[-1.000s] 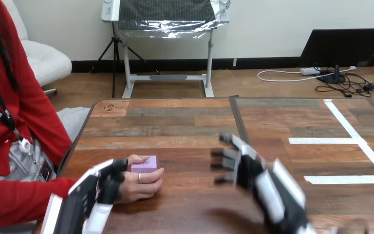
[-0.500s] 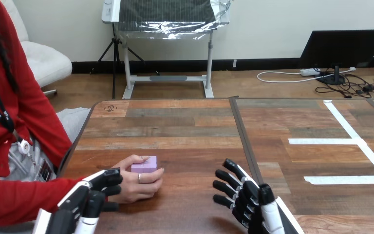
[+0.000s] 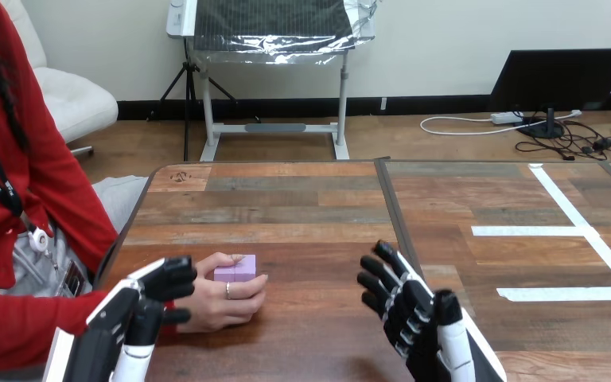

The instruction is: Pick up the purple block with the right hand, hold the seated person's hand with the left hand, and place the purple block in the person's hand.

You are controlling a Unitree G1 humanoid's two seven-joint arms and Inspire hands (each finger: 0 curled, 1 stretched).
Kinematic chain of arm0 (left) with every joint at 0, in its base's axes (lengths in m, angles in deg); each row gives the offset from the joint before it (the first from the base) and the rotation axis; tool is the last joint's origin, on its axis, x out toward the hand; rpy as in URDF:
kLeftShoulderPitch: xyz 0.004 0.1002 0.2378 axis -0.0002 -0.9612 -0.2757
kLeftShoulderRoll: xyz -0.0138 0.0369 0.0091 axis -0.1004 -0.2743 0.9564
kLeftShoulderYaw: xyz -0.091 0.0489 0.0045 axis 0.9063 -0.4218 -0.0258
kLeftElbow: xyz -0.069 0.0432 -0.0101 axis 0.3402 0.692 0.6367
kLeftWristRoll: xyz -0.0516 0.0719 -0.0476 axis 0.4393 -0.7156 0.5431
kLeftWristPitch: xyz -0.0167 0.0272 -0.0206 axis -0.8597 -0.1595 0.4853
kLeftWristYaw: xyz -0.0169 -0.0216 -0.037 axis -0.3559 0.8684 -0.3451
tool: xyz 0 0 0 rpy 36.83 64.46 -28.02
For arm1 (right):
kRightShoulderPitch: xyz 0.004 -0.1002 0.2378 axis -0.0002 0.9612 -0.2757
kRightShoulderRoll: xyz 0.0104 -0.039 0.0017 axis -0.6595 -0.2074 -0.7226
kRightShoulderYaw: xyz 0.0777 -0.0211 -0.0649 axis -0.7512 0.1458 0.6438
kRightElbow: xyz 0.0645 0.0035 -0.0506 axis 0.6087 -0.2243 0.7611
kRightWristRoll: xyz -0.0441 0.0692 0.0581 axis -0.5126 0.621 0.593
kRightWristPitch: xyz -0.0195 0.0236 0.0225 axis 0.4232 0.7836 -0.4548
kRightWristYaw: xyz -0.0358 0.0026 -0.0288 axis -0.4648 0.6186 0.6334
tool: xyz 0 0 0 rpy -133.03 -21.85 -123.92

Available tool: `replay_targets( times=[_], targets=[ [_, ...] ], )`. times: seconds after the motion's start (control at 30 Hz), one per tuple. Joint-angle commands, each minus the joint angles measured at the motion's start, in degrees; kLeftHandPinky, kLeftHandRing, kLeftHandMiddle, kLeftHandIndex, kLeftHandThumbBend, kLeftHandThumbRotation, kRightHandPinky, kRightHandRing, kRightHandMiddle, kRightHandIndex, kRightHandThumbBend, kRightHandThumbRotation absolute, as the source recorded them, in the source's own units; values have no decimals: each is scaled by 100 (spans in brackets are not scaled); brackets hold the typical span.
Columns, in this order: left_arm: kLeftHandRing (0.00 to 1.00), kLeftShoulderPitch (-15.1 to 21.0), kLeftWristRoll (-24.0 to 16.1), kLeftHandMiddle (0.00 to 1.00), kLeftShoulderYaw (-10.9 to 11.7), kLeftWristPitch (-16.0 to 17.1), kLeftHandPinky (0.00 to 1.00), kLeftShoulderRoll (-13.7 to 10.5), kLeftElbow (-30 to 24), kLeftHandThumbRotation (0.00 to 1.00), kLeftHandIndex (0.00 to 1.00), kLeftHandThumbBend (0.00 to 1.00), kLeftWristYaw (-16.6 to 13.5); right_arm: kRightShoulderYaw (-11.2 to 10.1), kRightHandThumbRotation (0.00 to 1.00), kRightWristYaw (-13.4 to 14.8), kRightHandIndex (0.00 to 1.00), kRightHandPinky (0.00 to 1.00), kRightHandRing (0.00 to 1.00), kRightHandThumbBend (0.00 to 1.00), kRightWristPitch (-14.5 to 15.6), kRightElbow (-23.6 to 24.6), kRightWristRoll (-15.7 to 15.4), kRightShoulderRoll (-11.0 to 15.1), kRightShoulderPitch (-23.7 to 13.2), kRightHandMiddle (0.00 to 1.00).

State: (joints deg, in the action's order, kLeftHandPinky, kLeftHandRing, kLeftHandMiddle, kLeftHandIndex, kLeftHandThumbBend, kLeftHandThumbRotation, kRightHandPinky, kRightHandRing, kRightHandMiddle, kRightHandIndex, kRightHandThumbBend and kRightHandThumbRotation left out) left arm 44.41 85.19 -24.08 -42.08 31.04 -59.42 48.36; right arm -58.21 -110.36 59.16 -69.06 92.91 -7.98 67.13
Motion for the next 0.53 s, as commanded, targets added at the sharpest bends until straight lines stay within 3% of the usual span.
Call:
replay_targets(
  times=[0.0, 0.5],
  targets=[
    [76, 276, -8, 76, -67, 115, 67, 136, -332, 100, 75, 61, 45, -80, 100, -29, 99, 100, 97, 77, 58, 269, 98, -94, -268, 97],
    [74, 361, -253, 76, -200, 99, 64, 320, -205, 100, 78, 57, 113, -161, 100, 85, 98, 100, 95, 77, 201, 386, 21, -135, -281, 96]
  ],
)
